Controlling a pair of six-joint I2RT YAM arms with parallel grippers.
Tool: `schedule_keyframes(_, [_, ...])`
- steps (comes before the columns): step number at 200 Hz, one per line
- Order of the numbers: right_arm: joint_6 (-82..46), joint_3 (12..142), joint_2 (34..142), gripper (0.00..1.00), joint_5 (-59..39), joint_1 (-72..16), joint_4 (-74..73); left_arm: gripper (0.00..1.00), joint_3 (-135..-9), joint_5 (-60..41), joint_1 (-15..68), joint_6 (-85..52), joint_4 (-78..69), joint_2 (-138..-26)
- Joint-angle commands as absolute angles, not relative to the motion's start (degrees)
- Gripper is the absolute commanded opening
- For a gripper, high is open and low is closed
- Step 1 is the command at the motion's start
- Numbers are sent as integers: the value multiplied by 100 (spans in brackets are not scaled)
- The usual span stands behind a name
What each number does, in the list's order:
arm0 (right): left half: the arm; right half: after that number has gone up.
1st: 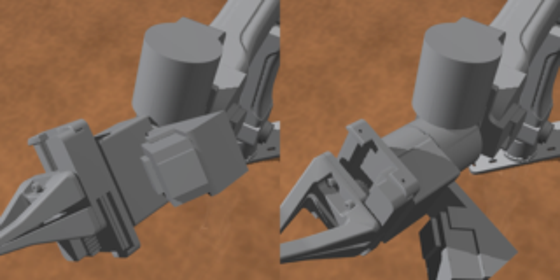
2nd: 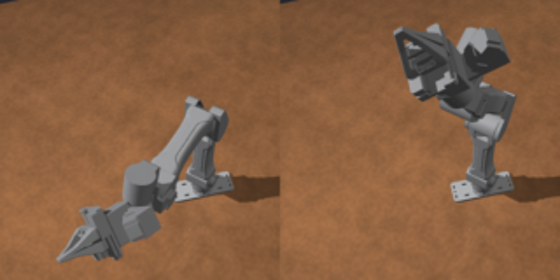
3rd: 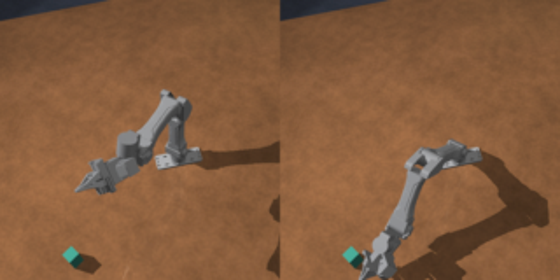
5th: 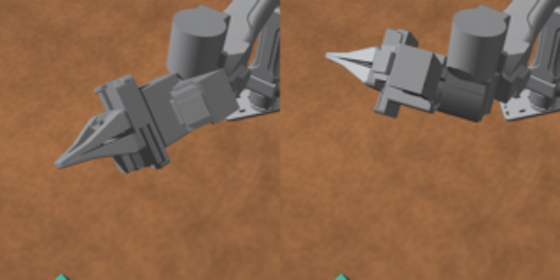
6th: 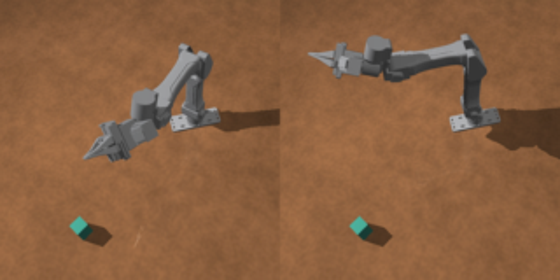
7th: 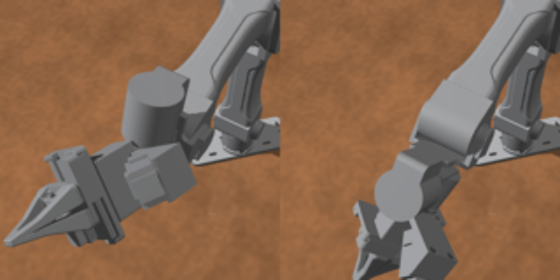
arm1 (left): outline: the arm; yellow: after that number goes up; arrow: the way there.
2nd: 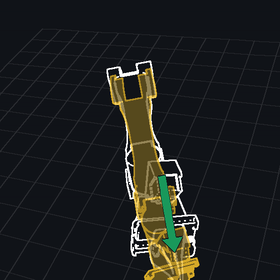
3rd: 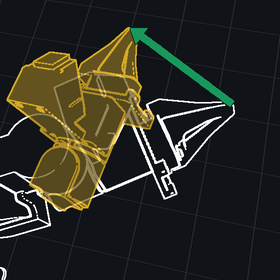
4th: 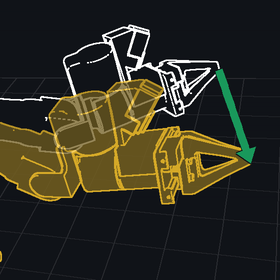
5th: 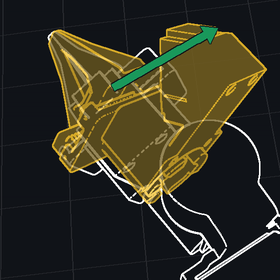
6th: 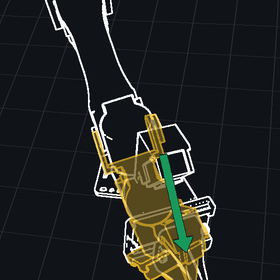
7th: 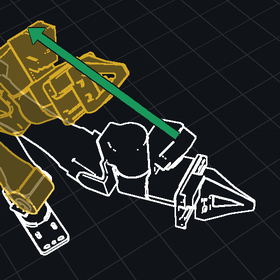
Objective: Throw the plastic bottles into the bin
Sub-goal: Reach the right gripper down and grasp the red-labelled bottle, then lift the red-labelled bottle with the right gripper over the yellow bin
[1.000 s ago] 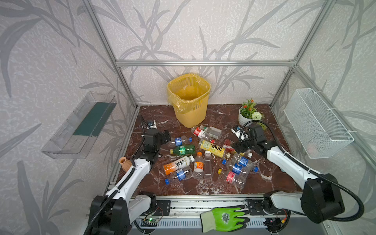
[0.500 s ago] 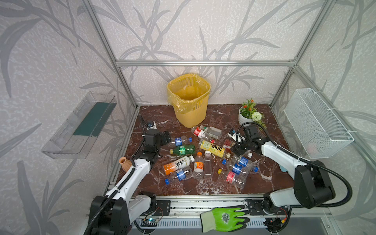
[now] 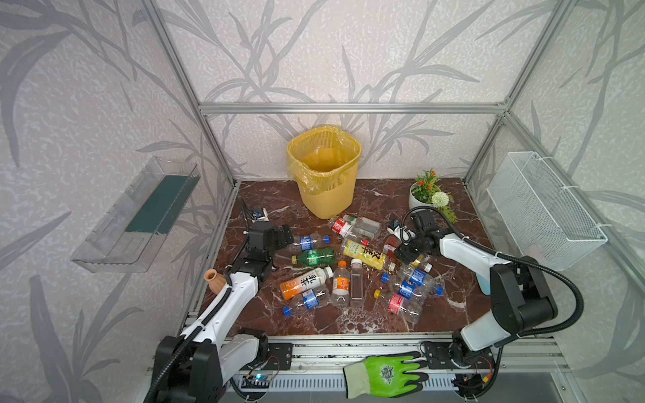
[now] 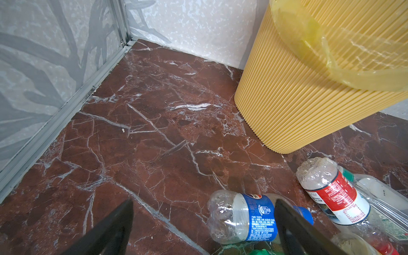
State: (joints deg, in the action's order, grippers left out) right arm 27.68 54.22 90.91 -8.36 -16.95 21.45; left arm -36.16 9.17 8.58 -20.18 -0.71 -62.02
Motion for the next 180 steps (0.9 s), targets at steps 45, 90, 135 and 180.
schedule_keyframes(45, [2960, 6054, 9682, 76, -730, -1731, 2687, 99, -3629, 1065, 870, -2074, 104, -6087])
schedule_keyframes(90, [3010, 6256, 9918, 76, -733, -1734, 2794, 99, -3687, 1093, 870, -2092, 193, -6065])
schedule_keyframes(135, [2953, 6502, 10186, 70, -878, -1725, 2959, 99, -3689, 1097, 870, -2144, 186, -6064])
schedule_keyframes(180, [2856, 6805, 10286, 53, -662, -1732, 2965, 99, -3727, 1074, 872, -2215, 185, -5969])
